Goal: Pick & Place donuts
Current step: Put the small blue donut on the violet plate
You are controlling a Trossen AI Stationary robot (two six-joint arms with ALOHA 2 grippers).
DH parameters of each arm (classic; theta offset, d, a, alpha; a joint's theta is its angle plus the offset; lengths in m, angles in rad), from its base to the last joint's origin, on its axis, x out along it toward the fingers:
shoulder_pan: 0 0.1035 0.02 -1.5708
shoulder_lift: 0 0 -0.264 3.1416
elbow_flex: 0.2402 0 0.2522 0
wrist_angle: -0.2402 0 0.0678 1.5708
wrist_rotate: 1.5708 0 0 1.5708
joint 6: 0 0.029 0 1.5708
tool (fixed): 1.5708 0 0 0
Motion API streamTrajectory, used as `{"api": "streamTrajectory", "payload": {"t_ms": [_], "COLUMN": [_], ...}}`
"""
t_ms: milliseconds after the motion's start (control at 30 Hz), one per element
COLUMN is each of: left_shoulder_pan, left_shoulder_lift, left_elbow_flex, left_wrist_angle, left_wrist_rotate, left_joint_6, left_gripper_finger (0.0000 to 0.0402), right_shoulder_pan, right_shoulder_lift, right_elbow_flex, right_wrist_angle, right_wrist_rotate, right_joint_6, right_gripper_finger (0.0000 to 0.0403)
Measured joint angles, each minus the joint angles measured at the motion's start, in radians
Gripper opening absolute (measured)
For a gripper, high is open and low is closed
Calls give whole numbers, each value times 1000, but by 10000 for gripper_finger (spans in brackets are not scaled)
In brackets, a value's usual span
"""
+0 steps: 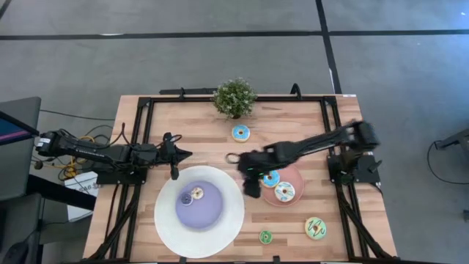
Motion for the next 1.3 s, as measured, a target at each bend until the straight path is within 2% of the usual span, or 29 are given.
{"api": "streamTrajectory", "payload": {"t_ms": [133, 267, 400, 533, 700, 933, 1100, 1300], "left_shoulder_pan": [0, 0, 0, 0, 48, 246, 398, 585], "left_shoulder_lift": [0, 0, 1, 1, 1, 36, 126, 299], "left_elbow_flex": [0, 0, 0, 0, 1, 106, 184, 263], "left_wrist_angle": [8, 8, 8, 5, -18, -361, -428, -520], "left_wrist_rotate": [-1, -67, -131, -197, -188, -81, -35, 74], "left_joint_6": [20, -65, -63, -80, -119, -291, -277, -313], "left_gripper_finger": [1, 20, 57, 117, 206, 311, 355, 372], "right_shoulder_pan": [11, 39, 62, 63, 61, 56, 56, 56], "right_shoulder_lift": [-235, -453, -622, -727, -793, -800, -799, -799], "right_elbow_flex": [-263, -481, -644, -761, -838, -855, -855, -855], "right_wrist_angle": [199, 341, 391, 469, 520, 547, 563, 568], "right_wrist_rotate": [116, 261, 381, 422, 469, 502, 503, 502], "right_joint_6": [80, 107, 151, 152, 151, 159, 159, 150], "right_gripper_finger": [192, 189, 187, 186, 187, 182, 177, 176]}}
